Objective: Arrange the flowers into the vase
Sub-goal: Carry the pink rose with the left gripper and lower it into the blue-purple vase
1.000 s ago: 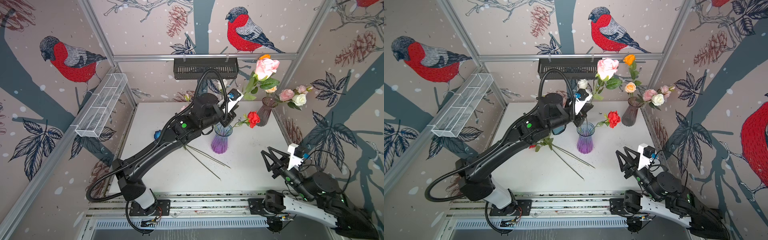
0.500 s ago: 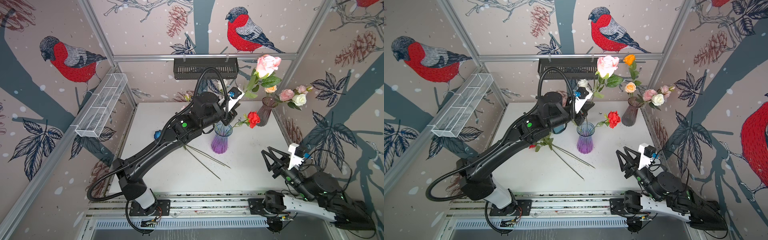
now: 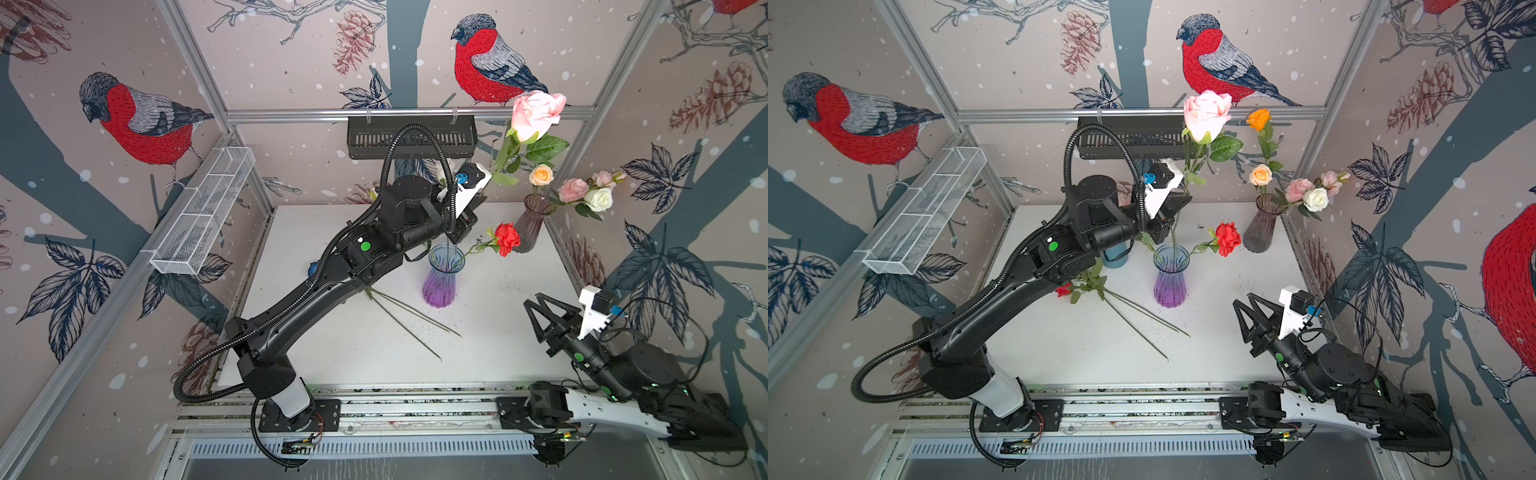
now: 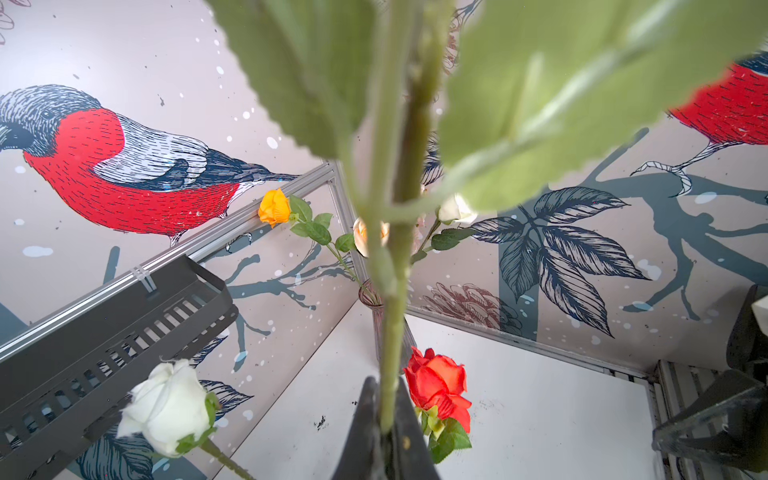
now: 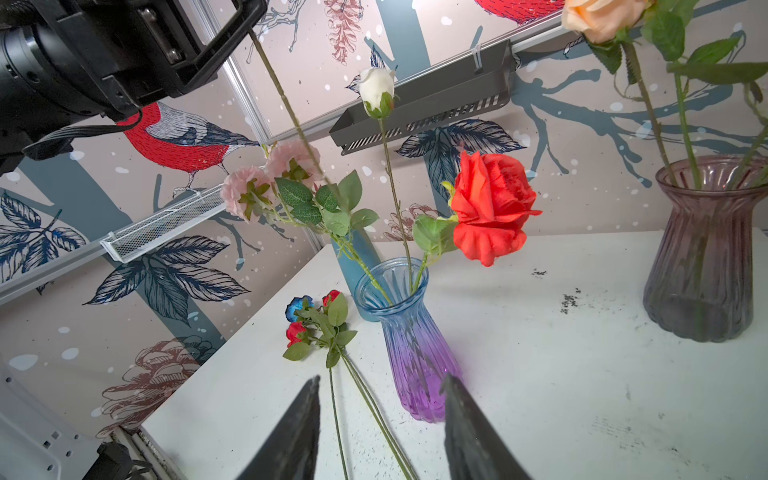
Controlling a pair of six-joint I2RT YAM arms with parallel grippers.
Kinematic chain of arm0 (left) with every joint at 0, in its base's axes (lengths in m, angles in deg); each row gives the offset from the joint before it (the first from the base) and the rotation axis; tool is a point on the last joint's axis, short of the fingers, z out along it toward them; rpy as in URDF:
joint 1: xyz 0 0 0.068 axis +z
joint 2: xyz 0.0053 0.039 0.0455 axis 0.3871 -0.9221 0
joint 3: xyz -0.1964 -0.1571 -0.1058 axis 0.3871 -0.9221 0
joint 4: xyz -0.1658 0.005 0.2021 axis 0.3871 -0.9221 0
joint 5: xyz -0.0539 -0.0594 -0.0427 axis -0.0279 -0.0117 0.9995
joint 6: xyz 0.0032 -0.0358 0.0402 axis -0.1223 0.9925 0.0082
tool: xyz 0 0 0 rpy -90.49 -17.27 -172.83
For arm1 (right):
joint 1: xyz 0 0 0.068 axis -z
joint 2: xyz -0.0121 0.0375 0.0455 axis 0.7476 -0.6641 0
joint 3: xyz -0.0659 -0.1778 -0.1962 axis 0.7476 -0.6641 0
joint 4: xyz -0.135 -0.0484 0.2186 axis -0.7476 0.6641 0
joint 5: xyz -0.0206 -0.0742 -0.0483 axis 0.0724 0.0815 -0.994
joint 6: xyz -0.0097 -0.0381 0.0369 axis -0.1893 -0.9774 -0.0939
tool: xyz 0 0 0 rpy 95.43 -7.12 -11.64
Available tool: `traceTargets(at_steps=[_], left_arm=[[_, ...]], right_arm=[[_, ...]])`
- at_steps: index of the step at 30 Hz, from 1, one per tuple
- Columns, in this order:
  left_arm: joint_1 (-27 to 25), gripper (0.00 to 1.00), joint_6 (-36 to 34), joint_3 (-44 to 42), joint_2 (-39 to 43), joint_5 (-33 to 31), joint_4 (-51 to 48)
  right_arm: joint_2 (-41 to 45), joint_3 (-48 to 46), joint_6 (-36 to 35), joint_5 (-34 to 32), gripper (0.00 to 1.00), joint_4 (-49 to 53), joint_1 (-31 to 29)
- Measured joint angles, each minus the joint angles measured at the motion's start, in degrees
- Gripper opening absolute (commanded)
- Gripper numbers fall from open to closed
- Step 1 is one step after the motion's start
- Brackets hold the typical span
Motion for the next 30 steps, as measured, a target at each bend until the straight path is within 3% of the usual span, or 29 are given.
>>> traceTargets(at_steps=[13,23,25,28,30], left_arm=[[2.38,0.00,0.76,-10.29,0.28,-1.18,0.24],[5.33,0.00,3.72,-11.37,-2.08,-0.22,0.46],[5.33,0.16,4.35,-11.58,-2.14,0.15,0.46],[5.29,0.53,4.66,-11.67,-2.14,0.42,0.48],[5.29,0.56,4.94,-11.67,-2.14,0.52,0.48]], right_arm=[[0.00,0.00,1.38,-0.94,0.48,0.90,-1.11],[0.00,0.00,2.73,-0.92,0.48,1.11,-1.29],[0.00,0.00,2.80,-0.92,0.48,1.16,-1.38],[0.00,0.00,2.86,-0.92,0.48,1.27,-1.40],[0.00,0.00,2.99,-0.92,0.48,1.27,-1.40]])
